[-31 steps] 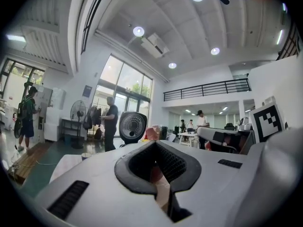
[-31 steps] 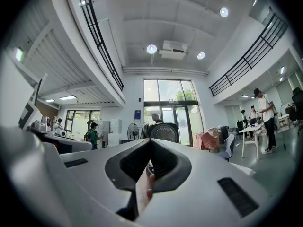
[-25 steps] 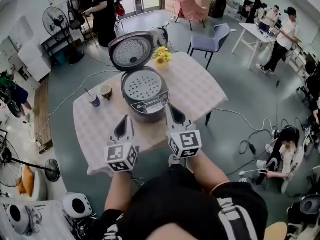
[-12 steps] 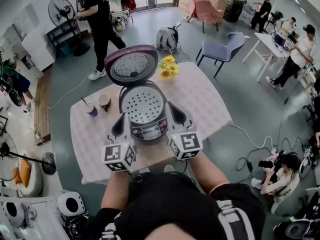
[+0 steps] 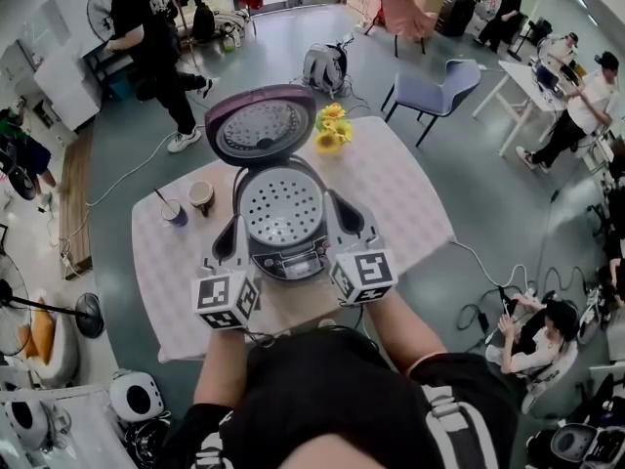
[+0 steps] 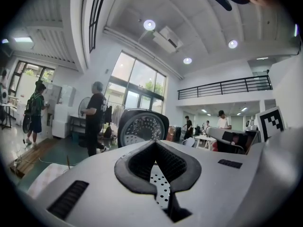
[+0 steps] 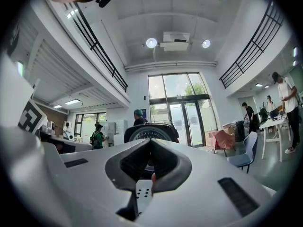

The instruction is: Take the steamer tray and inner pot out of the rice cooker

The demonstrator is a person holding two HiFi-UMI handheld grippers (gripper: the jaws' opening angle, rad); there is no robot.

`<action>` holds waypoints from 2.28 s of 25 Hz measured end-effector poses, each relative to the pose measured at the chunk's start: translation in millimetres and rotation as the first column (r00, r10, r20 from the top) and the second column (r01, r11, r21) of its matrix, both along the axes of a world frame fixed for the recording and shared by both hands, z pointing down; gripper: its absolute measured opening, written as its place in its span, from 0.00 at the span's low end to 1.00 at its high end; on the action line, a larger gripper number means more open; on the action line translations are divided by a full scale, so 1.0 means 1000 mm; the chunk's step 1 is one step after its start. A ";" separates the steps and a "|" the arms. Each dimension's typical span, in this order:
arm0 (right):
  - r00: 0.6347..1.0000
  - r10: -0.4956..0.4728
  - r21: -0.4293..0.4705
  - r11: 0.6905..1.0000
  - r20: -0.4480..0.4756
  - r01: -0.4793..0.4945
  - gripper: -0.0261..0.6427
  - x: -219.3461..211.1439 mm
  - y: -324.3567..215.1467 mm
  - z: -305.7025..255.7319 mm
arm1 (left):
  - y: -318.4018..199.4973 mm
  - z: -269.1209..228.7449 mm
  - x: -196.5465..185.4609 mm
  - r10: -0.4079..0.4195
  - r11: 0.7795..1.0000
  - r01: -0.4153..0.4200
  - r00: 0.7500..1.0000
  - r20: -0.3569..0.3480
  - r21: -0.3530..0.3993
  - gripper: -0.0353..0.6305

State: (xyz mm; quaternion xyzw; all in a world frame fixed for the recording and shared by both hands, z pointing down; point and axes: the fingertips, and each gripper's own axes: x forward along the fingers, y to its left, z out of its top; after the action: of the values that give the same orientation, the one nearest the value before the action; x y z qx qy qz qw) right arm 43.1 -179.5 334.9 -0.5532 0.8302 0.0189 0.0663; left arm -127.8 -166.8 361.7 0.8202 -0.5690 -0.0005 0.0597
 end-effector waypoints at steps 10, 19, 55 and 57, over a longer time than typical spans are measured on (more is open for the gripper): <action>0.995 -0.033 -0.126 0.992 -0.096 0.021 0.75 -0.006 -0.068 0.025 | -0.023 0.003 -0.021 -0.041 0.999 0.041 0.999 0.007 -0.007 0.06; 0.903 -0.182 -0.352 0.935 -0.388 0.038 0.73 -0.020 -0.108 0.093 | -0.026 0.012 -0.038 -0.070 0.997 0.070 0.998 0.008 -0.022 0.06; 0.636 -0.303 -0.567 0.782 -0.710 -0.259 0.31 -0.006 -0.161 0.225 | -0.025 0.038 -0.071 -0.090 0.993 0.087 0.995 -0.041 -0.086 0.06; 0.653 -0.282 -0.555 0.792 -0.703 -0.255 0.31 -0.005 -0.162 0.218 | -0.025 0.038 -0.069 -0.086 0.993 0.083 0.995 -0.040 -0.085 0.06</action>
State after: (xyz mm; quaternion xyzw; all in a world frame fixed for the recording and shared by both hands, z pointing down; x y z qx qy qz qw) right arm 38.2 -341.4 552.9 -0.4771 0.7440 -0.0217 -0.4673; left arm -196.9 -191.5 400.1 0.7920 -0.6012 0.0029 0.1061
